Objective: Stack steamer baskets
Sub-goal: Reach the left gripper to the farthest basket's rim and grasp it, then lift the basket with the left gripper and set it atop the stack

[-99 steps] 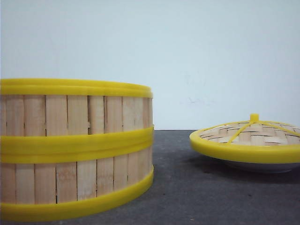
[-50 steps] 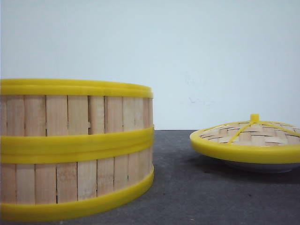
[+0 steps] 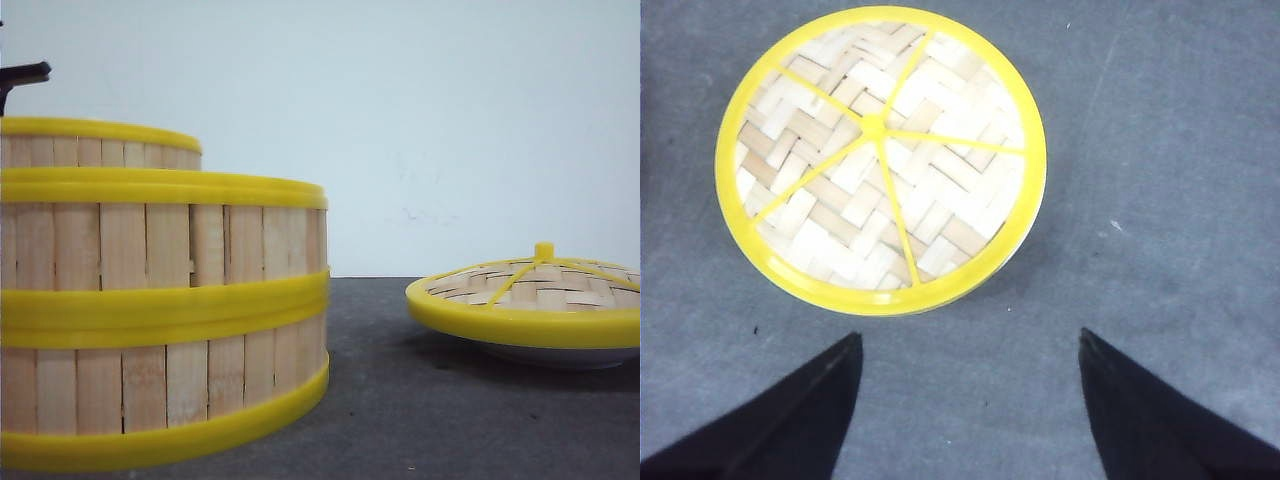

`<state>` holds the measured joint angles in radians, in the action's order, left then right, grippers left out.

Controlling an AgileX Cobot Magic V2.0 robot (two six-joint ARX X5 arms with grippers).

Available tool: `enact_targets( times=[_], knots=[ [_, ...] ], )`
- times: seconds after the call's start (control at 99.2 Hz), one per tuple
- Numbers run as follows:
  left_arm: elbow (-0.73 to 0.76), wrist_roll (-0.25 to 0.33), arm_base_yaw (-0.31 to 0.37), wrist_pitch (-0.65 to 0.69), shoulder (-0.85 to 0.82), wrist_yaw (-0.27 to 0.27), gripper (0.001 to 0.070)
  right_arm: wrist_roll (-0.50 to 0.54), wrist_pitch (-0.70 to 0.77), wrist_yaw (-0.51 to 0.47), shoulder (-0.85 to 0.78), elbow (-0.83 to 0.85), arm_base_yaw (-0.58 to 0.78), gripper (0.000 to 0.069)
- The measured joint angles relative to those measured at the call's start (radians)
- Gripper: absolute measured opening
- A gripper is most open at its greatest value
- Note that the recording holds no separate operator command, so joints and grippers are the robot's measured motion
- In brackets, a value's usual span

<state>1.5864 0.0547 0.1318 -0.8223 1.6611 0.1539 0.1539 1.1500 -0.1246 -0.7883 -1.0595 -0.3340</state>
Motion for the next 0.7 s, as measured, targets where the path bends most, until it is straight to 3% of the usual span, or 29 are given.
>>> enact_targets(
  times=[0.423, 0.696],
  knots=[
    [-0.005, -0.072, -0.244, -0.196, -0.209, 0.005, 0.0023, -0.005, 0.001, 0.001, 0.000, 0.000, 0.000, 0.0421],
    [-0.176, -0.081, -0.337, -0.188, -0.360, 0.006, 0.0023, -0.019, 0.001, 0.002, 0.000, 0.000, 0.000, 0.0421]
  ],
)
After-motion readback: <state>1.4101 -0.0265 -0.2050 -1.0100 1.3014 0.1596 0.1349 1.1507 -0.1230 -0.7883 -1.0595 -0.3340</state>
